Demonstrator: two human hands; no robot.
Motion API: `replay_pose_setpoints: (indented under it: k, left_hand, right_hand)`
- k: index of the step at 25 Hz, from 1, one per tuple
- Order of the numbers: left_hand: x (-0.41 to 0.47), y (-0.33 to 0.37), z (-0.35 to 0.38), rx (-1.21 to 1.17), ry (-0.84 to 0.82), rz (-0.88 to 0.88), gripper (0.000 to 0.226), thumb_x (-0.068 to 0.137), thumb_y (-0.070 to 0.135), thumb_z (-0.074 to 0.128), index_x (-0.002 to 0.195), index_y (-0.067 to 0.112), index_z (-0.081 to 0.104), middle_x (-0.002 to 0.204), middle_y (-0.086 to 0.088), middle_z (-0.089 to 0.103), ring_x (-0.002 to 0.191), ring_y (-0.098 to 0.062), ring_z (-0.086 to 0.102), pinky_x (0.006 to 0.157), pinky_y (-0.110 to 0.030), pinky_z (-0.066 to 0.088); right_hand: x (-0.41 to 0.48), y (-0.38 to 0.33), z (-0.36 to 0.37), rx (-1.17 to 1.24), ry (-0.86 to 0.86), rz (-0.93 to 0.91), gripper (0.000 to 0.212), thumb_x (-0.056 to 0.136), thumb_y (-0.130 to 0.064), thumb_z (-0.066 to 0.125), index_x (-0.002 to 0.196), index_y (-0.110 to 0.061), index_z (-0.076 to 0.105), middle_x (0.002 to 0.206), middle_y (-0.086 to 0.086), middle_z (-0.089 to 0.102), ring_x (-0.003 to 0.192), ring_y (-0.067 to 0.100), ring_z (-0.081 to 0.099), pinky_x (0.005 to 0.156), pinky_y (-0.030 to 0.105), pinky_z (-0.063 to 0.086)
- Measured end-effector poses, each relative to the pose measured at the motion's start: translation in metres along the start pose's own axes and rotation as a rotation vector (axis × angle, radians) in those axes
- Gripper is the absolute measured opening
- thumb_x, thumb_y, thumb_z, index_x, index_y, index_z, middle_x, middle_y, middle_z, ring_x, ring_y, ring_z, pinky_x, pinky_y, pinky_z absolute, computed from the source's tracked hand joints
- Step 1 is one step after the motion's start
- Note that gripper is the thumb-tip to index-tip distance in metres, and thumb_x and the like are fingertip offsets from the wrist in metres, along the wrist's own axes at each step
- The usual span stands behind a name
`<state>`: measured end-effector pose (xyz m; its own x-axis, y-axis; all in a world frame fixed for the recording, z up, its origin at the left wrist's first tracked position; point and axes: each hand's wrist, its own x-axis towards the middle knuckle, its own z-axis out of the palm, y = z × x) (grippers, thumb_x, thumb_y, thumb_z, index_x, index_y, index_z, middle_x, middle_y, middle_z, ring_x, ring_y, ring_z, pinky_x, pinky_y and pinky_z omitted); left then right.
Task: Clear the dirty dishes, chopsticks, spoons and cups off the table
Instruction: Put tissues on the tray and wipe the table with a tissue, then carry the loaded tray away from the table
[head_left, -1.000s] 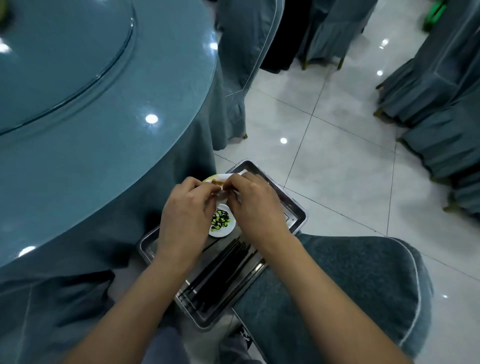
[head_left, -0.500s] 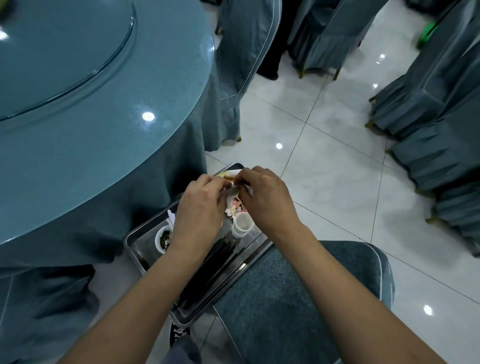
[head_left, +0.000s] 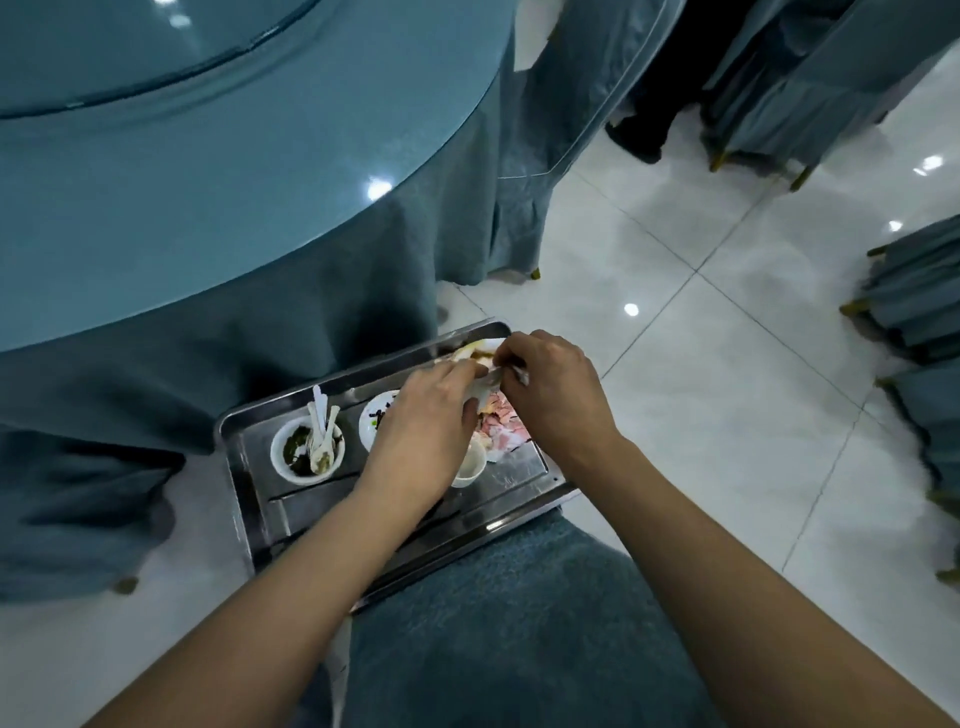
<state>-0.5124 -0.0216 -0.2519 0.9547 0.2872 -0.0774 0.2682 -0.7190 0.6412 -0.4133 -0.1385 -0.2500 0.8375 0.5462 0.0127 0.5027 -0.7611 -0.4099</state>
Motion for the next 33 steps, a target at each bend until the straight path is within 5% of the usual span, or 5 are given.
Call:
replay_pose_setpoints:
  k: [8, 15, 23, 33]
  left_hand:
    - [0.037, 0.007, 0.101, 0.106, -0.139, -0.203, 0.054, 0.102, 0.017, 0.052, 0.153, 0.024, 0.036, 0.149, 0.001, 0.052, 0.133, -0.026, 0.038, 0.109, -0.038, 0.037]
    - [0.078, -0.01, 0.151, 0.226, -0.217, -0.217, 0.051, 0.104, 0.023, 0.049, 0.153, 0.023, 0.036, 0.151, -0.001, 0.05, 0.137, -0.027, 0.035, 0.113, -0.043, 0.033]
    - [0.074, -0.068, 0.154, 0.255, -0.06, -0.219, 0.044, 0.105, 0.033, 0.046, 0.148, 0.03, 0.042, 0.147, 0.008, 0.05, 0.13, -0.019, 0.041, 0.11, -0.037, 0.029]
    - [-0.021, -0.178, 0.116, 0.409, 0.125, -0.494, 0.039, 0.104, 0.027, 0.049, 0.142, 0.016, 0.049, 0.133, -0.006, 0.062, 0.12, -0.029, 0.056, 0.101, -0.047, 0.042]
  right_hand:
    - [0.021, 0.099, 0.049, 0.042, -0.153, -0.085, 0.022, 0.093, -0.005, 0.06, 0.109, -0.013, 0.073, 0.103, 0.008, 0.07, 0.094, 0.025, 0.061, 0.074, 0.035, 0.05]
    - [0.044, 0.153, 0.095, 0.057, -0.179, -0.005, 0.022, 0.095, -0.007, 0.061, 0.112, -0.016, 0.073, 0.109, 0.007, 0.071, 0.096, 0.023, 0.064, 0.078, 0.031, 0.05]
    - [0.055, 0.195, 0.153, 0.047, -0.282, -0.014, 0.027, 0.095, -0.019, 0.063, 0.121, -0.02, 0.071, 0.118, 0.006, 0.071, 0.1, 0.024, 0.064, 0.079, 0.027, 0.044]
    - [0.051, 0.235, 0.196, -0.02, -0.183, 0.034, 0.027, 0.099, -0.016, 0.054, 0.124, -0.012, 0.064, 0.122, 0.014, 0.065, 0.106, 0.033, 0.056, 0.086, 0.038, 0.044]
